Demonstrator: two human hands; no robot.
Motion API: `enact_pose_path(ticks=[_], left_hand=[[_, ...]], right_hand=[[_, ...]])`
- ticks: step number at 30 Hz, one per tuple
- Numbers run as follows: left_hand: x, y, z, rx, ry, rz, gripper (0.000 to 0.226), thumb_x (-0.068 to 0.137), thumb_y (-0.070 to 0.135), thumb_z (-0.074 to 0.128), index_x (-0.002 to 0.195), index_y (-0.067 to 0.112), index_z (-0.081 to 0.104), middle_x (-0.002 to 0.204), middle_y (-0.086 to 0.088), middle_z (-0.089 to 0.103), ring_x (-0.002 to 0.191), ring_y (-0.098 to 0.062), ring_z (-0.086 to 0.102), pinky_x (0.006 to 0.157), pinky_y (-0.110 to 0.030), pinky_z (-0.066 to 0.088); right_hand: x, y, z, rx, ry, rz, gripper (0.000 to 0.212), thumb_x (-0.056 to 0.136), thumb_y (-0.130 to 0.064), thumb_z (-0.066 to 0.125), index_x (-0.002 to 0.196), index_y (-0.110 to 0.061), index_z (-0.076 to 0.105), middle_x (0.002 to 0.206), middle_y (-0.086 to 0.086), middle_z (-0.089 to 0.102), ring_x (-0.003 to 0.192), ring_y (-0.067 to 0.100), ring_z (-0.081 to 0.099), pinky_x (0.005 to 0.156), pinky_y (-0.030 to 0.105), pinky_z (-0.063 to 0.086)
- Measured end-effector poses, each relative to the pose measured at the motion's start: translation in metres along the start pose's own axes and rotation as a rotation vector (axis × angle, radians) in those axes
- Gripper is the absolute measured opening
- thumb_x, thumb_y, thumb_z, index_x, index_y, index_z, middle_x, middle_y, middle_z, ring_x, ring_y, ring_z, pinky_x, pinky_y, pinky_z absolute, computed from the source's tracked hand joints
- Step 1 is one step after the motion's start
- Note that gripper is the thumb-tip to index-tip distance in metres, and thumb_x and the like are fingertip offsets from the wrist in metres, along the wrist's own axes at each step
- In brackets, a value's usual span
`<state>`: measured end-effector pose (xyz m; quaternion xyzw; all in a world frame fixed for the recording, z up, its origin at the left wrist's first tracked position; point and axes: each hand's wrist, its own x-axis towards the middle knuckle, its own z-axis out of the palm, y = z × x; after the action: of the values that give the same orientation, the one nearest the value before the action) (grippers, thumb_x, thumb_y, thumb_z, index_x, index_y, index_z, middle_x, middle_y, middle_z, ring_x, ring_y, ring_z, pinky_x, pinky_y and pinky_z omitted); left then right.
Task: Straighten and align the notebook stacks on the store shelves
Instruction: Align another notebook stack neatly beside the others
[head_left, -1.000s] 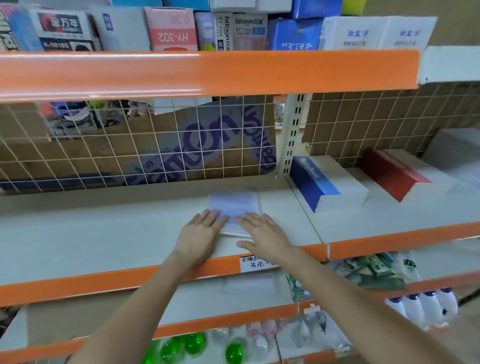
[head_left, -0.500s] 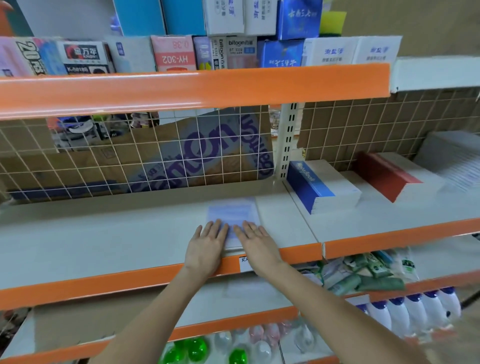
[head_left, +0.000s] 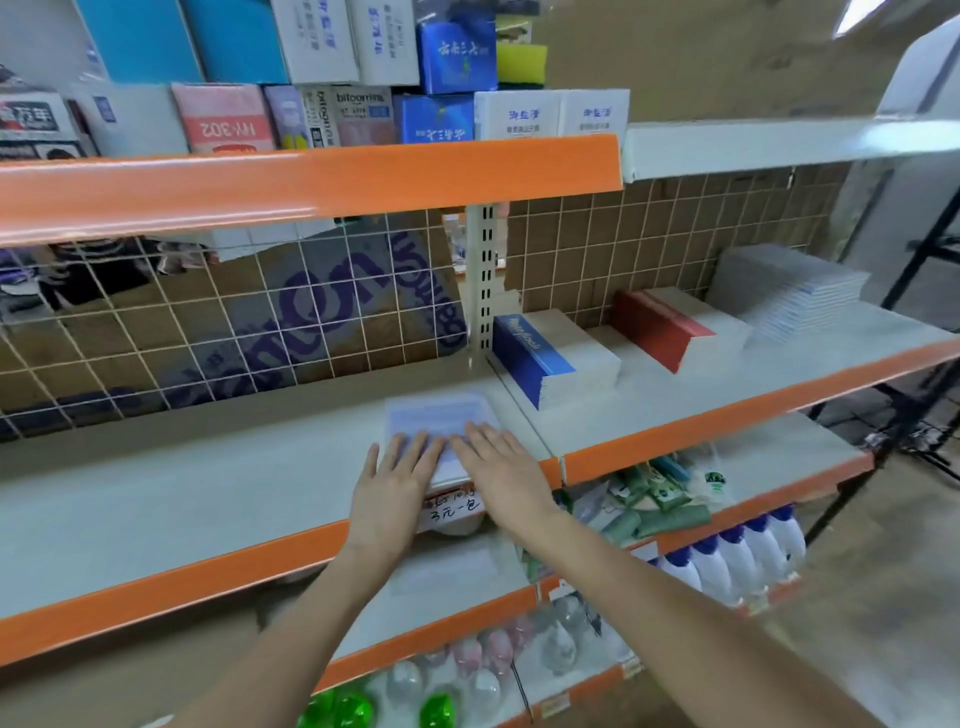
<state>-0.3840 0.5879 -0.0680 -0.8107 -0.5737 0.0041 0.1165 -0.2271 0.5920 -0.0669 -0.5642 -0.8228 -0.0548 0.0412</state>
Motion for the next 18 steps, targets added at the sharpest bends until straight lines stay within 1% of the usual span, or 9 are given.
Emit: enact_pose_path(ticks=[3, 4, 5, 6, 7, 8, 10, 12, 18], left_hand=[[0.015, 0.017, -0.03, 0.008, 0.094, 0.029, 0.068, 0.094, 0.007, 0.034, 0.151, 0.022, 0.001, 0.158, 0.003, 0.008, 0.145, -0.02, 0.011, 0.116, -0.038, 0.009], [0.021, 0.027, -0.046, 0.005, 0.159, 0.057, 0.064, 0.092, 0.003, 0.031, 0.151, 0.019, 0.012, 0.157, -0.001, 0.018, 0.143, -0.025, 0.02, 0.115, -0.041, 0.016], [0.027, 0.037, -0.06, 0.0, 0.249, 0.105, 0.061, 0.087, 0.001, 0.029, 0.146, 0.013, 0.03, 0.149, -0.009, 0.036, 0.135, -0.032, 0.037, 0.109, -0.048, 0.029], [0.034, 0.048, -0.073, -0.019, 0.331, 0.144, 0.058, 0.081, 0.0, 0.028, 0.134, 0.007, 0.05, 0.134, -0.015, 0.054, 0.12, -0.038, 0.053, 0.097, -0.054, 0.042], [0.041, 0.06, -0.083, -0.013, 0.414, 0.179, 0.056, 0.077, 0.0, 0.028, 0.121, 0.003, 0.061, 0.119, -0.017, 0.064, 0.107, -0.041, 0.061, 0.085, -0.056, 0.048], [0.05, 0.073, -0.091, -0.018, 0.467, 0.19, 0.051, 0.077, -0.001, 0.031, 0.117, 0.001, 0.064, 0.114, -0.018, 0.066, 0.104, -0.042, 0.062, 0.083, -0.057, 0.049], [0.068, 0.106, -0.102, -0.065, 0.494, 0.184, 0.046, 0.085, -0.005, 0.044, 0.129, 0.001, 0.055, 0.128, -0.018, 0.058, 0.119, -0.043, 0.052, 0.099, -0.056, 0.039], [0.088, 0.144, -0.113, -0.116, 0.501, 0.204, 0.052, 0.087, -0.006, 0.05, 0.137, 0.003, 0.044, 0.138, -0.017, 0.049, 0.13, -0.041, 0.041, 0.107, -0.054, 0.029], [0.148, 0.274, -0.134, -0.105, 0.506, 0.248, 0.052, 0.099, 0.007, 0.037, 0.148, 0.012, 0.024, 0.152, -0.007, 0.03, 0.143, -0.027, 0.018, 0.115, -0.046, 0.008]], right_hand=[[-0.007, 0.026, -0.021, 0.008, 0.07, 0.032, 0.065, 0.095, 0.0, 0.034, 0.152, -0.013, 0.004, 0.16, 0.011, 0.003, 0.147, 0.023, 0.005, 0.118, 0.036, 0.001], [-0.01, 0.038, -0.03, 0.012, 0.101, 0.041, 0.066, 0.095, 0.0, 0.035, 0.152, -0.013, 0.004, 0.16, 0.011, 0.003, 0.147, 0.023, 0.005, 0.118, 0.035, 0.001], [-0.012, 0.051, -0.039, 0.012, 0.136, 0.05, 0.067, 0.094, 0.001, 0.035, 0.152, -0.013, 0.004, 0.16, 0.011, 0.003, 0.147, 0.023, 0.004, 0.118, 0.035, 0.001], [-0.015, 0.066, -0.047, 0.002, 0.177, 0.06, 0.066, 0.095, 0.0, 0.036, 0.152, -0.013, 0.004, 0.16, 0.01, 0.003, 0.147, 0.022, 0.004, 0.118, 0.035, 0.001], [-0.018, 0.083, -0.055, -0.019, 0.22, 0.068, 0.064, 0.096, -0.002, 0.034, 0.152, -0.013, 0.005, 0.16, 0.01, 0.004, 0.147, 0.022, 0.004, 0.117, 0.034, 0.001], [-0.022, 0.101, -0.062, -0.042, 0.258, 0.072, 0.061, 0.098, -0.004, 0.032, 0.152, -0.013, 0.005, 0.16, 0.009, 0.004, 0.147, 0.021, 0.005, 0.117, 0.034, 0.001], [-0.036, 0.139, -0.073, -0.073, 0.306, 0.092, 0.056, 0.1, -0.009, 0.026, 0.152, -0.014, 0.006, 0.16, 0.009, 0.005, 0.147, 0.021, 0.006, 0.116, 0.033, 0.001], [-0.051, 0.181, -0.08, -0.099, 0.333, 0.121, 0.054, 0.101, -0.011, 0.024, 0.152, -0.015, 0.007, 0.16, 0.009, 0.007, 0.147, 0.021, 0.006, 0.115, 0.033, 0.0], [-0.113, 0.31, -0.094, -0.172, 0.323, 0.199, 0.053, 0.101, -0.011, 0.027, 0.152, -0.015, 0.01, 0.158, 0.01, 0.014, 0.146, 0.023, 0.012, 0.115, 0.034, 0.004]])
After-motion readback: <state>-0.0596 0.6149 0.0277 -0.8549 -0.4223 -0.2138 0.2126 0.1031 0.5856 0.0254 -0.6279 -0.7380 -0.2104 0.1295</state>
